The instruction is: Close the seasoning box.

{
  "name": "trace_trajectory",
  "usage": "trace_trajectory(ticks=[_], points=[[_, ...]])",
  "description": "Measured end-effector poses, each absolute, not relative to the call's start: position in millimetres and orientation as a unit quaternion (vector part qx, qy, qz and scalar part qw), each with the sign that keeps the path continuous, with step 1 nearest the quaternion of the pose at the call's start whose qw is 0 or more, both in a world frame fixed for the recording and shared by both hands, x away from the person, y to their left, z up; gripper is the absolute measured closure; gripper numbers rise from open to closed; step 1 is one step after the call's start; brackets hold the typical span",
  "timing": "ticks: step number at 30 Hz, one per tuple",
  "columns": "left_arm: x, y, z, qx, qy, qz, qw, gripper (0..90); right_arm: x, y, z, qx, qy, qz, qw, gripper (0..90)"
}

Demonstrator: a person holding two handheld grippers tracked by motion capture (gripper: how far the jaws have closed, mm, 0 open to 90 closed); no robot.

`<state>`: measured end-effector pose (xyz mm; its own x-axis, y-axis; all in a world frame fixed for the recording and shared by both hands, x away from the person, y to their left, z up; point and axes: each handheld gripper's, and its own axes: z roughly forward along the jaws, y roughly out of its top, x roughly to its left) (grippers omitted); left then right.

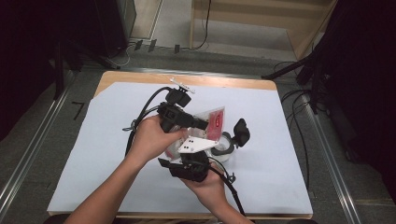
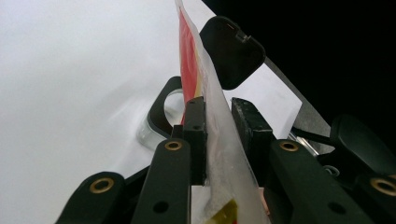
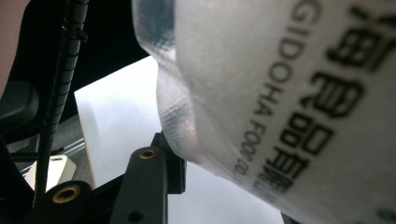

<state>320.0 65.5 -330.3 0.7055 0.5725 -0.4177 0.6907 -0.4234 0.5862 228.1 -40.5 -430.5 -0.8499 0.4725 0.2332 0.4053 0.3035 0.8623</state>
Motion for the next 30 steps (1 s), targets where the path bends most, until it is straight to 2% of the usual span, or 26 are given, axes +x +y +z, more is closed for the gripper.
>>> trace_trajectory(ticks=[30], points=[[320.6, 63.3, -331.0, 0.833, 0.384, -0.072, 0.392, 76.8, 231.0, -41.4, -432.3, 0.278, 0.803, 0.526, 0.026, 63.7]])
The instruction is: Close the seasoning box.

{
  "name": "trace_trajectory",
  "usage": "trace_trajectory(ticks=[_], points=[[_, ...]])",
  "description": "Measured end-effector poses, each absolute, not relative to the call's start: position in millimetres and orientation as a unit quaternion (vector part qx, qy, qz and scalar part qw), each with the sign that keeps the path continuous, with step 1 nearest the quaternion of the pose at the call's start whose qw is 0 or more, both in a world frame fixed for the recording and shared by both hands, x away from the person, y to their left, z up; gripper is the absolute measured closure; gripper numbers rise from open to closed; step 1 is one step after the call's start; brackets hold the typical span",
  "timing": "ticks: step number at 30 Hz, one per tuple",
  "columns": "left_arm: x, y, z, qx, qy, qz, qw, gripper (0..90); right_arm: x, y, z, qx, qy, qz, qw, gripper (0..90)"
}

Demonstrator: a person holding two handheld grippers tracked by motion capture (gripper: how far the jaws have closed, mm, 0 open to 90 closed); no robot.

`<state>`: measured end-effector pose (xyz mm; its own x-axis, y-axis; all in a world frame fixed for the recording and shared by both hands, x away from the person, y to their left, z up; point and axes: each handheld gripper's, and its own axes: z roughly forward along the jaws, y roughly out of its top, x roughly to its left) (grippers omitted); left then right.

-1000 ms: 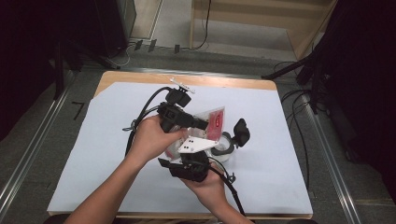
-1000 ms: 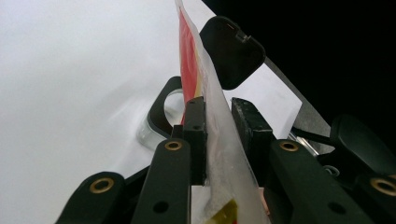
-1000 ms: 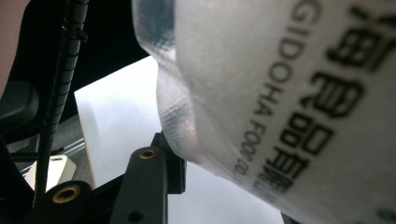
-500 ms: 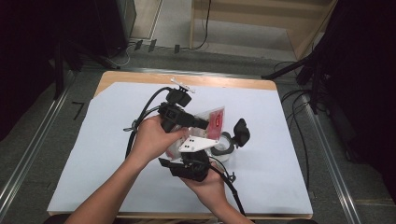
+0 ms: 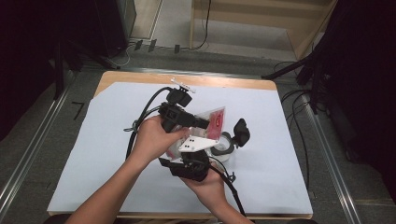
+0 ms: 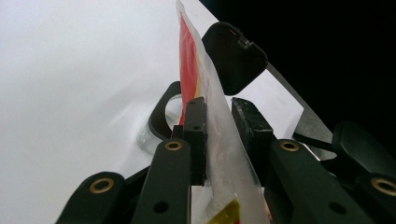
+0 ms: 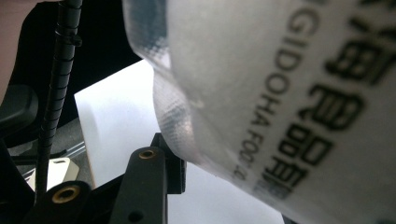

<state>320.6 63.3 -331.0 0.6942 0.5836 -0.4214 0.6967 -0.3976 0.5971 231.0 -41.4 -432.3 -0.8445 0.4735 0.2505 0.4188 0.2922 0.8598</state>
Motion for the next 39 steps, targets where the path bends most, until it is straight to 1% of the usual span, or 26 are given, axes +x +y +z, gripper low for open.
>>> trace_trajectory(ticks=[39], points=[[320.7, 64.0, -329.8, 0.827, 0.383, -0.072, 0.405, 76.0, 231.6, -40.6, -429.6, 0.293, 0.800, 0.524, 0.018, 63.7]])
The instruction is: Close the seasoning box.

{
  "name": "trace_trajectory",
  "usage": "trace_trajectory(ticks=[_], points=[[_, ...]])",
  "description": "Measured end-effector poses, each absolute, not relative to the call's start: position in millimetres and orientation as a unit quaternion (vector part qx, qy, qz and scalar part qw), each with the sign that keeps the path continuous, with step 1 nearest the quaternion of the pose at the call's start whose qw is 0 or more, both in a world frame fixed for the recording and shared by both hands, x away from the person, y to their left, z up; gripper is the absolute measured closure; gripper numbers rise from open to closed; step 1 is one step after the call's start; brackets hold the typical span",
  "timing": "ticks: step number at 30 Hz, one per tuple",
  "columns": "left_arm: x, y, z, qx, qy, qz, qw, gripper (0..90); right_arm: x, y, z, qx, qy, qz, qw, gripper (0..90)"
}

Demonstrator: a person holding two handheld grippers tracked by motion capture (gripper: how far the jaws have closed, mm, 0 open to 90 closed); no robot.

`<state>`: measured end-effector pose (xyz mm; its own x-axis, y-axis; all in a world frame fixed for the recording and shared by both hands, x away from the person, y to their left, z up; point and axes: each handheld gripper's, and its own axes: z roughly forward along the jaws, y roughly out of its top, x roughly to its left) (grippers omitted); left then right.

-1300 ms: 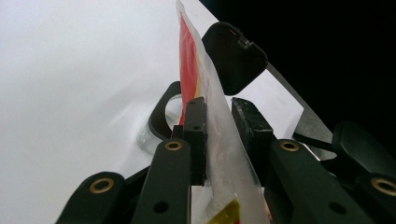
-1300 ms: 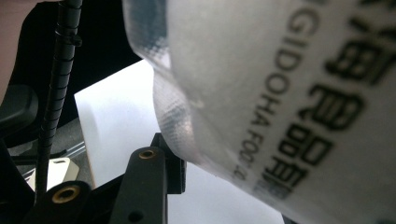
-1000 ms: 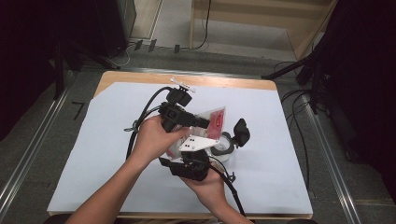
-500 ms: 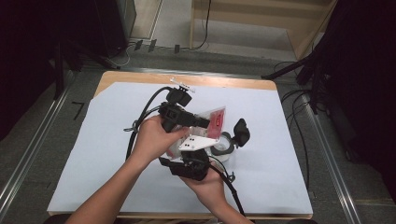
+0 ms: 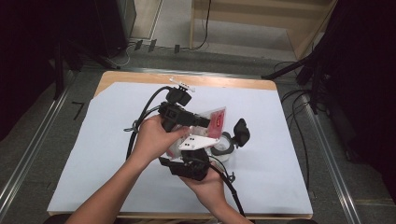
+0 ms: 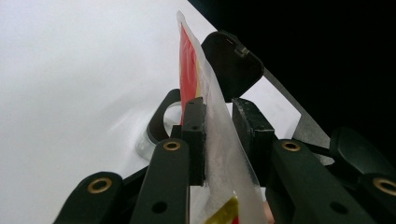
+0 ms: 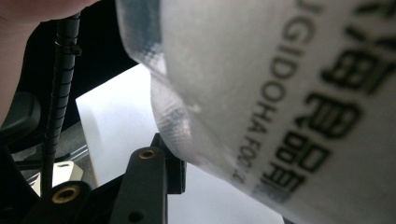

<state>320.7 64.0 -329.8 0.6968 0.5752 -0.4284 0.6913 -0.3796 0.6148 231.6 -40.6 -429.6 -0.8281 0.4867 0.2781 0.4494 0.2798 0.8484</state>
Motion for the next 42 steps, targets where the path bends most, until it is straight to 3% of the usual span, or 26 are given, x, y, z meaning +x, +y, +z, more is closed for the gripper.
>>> trace_trajectory(ticks=[42], points=[[320.7, 64.3, -327.7, 0.820, 0.382, -0.065, 0.421, 71.6, 237.3, -43.7, -427.8, 0.294, 0.799, 0.524, 0.018, 64.0]])
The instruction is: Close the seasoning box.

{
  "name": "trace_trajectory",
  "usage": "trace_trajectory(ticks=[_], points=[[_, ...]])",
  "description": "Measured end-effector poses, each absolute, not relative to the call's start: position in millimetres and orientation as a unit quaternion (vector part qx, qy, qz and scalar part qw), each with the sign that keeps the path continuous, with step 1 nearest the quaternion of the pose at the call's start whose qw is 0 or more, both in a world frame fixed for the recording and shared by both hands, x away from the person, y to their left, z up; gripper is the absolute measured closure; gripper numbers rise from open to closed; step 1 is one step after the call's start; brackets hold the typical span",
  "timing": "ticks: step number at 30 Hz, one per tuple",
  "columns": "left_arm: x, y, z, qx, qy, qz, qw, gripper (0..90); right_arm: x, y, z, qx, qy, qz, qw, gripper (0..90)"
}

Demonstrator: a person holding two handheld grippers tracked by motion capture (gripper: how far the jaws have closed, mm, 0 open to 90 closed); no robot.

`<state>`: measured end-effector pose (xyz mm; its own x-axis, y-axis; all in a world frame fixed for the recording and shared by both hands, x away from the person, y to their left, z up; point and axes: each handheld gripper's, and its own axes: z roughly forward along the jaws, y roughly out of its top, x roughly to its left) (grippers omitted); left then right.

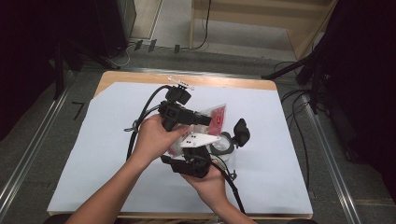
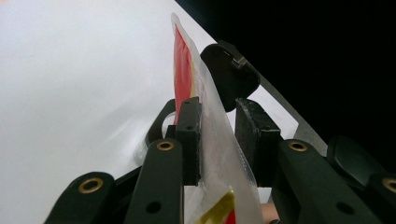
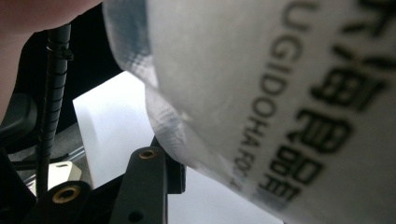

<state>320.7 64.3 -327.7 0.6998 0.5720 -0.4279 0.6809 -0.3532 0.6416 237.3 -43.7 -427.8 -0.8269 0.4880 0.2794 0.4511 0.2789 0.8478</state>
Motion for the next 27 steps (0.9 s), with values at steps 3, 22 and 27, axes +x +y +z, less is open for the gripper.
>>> trace_trajectory(ticks=[3, 22, 27], points=[[320.4, 63.7, -328.0, 0.819, 0.383, -0.062, 0.422, 71.1, 237.3, -44.2, -428.0, 0.298, 0.796, 0.527, 0.013, 64.0], [319.1, 64.3, -325.9, 0.820, 0.388, -0.064, 0.416, 73.4, 232.3, -43.0, -426.2, 0.297, 0.795, 0.528, 0.024, 63.3], [318.6, 63.5, -325.9, 0.819, 0.387, -0.062, 0.419, 74.0, 231.2, -41.9, -426.6, 0.292, 0.799, 0.525, 0.032, 63.7]])
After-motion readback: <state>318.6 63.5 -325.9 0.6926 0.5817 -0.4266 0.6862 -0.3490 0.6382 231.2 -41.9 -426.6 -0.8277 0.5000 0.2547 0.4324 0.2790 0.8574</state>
